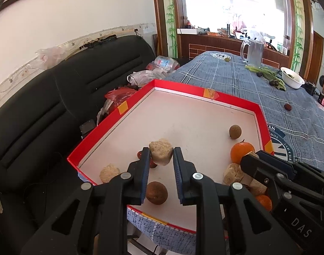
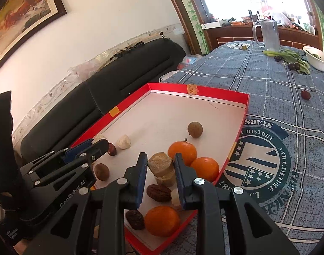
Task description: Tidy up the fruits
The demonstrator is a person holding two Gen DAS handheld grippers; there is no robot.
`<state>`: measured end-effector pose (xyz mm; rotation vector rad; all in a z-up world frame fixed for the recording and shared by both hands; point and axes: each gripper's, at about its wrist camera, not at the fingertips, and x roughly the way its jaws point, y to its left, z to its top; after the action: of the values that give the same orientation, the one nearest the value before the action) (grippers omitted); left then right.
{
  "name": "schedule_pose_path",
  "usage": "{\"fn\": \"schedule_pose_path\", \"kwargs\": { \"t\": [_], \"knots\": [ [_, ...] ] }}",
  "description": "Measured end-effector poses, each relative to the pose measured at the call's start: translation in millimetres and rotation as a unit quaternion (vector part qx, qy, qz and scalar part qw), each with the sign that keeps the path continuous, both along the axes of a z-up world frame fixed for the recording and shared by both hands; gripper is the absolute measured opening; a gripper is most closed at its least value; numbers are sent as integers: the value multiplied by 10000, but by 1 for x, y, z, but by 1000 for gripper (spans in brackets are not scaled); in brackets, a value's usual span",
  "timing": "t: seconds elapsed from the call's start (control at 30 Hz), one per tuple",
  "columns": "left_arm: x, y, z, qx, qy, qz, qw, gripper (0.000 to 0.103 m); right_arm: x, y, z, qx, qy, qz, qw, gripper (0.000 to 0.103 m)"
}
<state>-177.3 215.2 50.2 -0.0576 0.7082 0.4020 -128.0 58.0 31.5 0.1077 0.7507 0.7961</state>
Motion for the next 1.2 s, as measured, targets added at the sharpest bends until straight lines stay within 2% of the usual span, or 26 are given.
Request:
{"fn": "schedule_pose_path", "kwargs": {
  "t": [0.67,0.8,0.83,0.87,0.93,1.03,1.1,1.2],
  "knots": [
    [13,-9,-9,80,217,-19,9997,24,7,-6,-9,135,-19,128,9998,26],
    [13,-9,-8,58,231,11,9997,26,7,-10,-9,291,39,210,9993,34],
    [12,-8,-7,17,212,31,9998,37,7,-12,-9,336,40,224,9992,34],
    [11,-8,-6,13,187,65,9998,56,7,-14,-8,400,23,216,9990,35],
    [6,-8,-1,97,54,196,9997,77,5,-19,-7,509,-22,189,9985,39],
    [-2,-11,9,281,-196,279,9990,79,-1,-26,-4,587,-154,164,9980,41],
    [-6,-12,15,277,-281,305,9988,87,-4,-28,-2,519,-229,137,9983,43],
    [-13,-14,24,241,-445,300,9983,90,-10,-35,2,494,-297,48,9983,49]
  ]
}}
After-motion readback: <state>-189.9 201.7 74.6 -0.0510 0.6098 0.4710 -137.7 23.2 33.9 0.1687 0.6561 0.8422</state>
